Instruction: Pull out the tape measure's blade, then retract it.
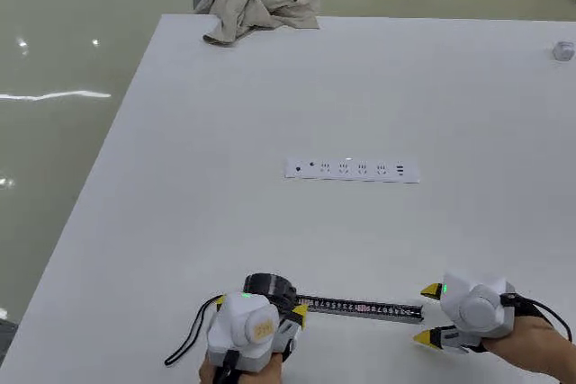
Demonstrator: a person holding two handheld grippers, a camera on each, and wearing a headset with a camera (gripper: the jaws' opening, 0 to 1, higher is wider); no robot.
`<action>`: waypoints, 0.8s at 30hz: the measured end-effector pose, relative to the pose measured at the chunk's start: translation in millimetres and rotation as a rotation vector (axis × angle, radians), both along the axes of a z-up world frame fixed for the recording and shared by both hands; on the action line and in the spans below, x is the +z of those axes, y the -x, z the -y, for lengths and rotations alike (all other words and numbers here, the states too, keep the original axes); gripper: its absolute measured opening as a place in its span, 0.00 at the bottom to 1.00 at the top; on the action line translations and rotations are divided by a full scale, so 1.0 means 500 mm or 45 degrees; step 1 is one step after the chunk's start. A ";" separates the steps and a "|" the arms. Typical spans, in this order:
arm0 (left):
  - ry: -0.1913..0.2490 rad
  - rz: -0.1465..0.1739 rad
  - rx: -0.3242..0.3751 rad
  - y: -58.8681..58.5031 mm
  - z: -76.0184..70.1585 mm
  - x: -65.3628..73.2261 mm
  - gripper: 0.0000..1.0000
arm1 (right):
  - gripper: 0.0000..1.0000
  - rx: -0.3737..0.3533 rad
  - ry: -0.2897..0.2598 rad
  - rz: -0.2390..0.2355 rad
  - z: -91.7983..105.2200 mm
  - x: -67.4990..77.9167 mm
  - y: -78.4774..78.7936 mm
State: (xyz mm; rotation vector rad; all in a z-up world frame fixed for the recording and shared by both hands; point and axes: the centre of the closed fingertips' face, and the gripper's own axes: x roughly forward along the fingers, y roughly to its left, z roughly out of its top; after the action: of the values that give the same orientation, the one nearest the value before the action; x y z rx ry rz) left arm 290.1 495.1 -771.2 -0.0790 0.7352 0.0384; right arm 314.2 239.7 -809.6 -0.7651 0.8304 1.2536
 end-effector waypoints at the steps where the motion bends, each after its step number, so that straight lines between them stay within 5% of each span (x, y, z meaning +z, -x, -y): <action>1: 0.000 0.003 0.003 -0.001 -0.001 0.000 0.80 | 0.45 0.003 0.004 0.002 0.000 -0.001 -0.001; 24: 0.013 -0.015 0.055 -0.021 -0.011 -0.021 0.75 | 0.41 0.078 0.051 -0.048 -0.009 -0.029 -0.015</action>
State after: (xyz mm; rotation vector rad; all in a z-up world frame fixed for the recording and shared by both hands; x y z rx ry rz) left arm 300.6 500.6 -781.8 -0.1044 0.7454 0.0766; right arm 321.7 244.0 -824.0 -0.8065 0.8702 1.3122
